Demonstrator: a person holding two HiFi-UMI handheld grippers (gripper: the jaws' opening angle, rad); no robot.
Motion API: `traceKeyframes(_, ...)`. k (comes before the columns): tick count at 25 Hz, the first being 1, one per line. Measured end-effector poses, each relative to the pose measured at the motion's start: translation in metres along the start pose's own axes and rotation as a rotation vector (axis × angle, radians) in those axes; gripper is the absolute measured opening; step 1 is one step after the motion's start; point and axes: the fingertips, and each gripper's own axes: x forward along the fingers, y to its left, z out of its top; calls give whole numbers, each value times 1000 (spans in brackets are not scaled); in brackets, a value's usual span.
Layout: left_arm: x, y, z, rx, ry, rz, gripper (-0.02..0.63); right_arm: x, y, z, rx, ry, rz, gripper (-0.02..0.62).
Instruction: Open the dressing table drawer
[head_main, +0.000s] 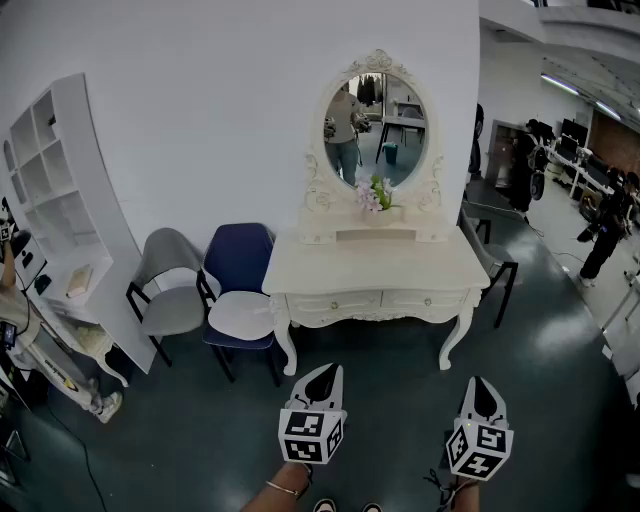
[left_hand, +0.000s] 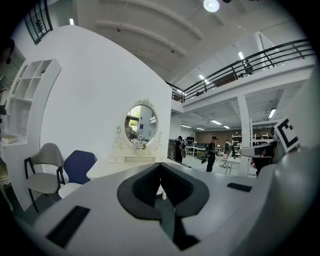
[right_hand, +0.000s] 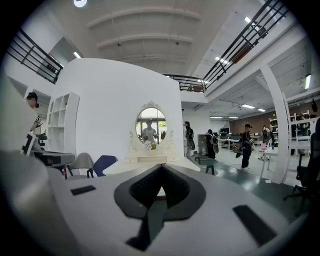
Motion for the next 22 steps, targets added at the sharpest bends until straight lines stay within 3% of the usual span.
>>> traceKeyframes(11, -9, 3, -4, -19, 4, 18, 18, -8, 2, -4, 19, 1, 16, 3)
traceKeyframes(22, -12, 2, -8, -26, 16, 22, 18, -13, -3, -7, 2, -7, -23, 9)
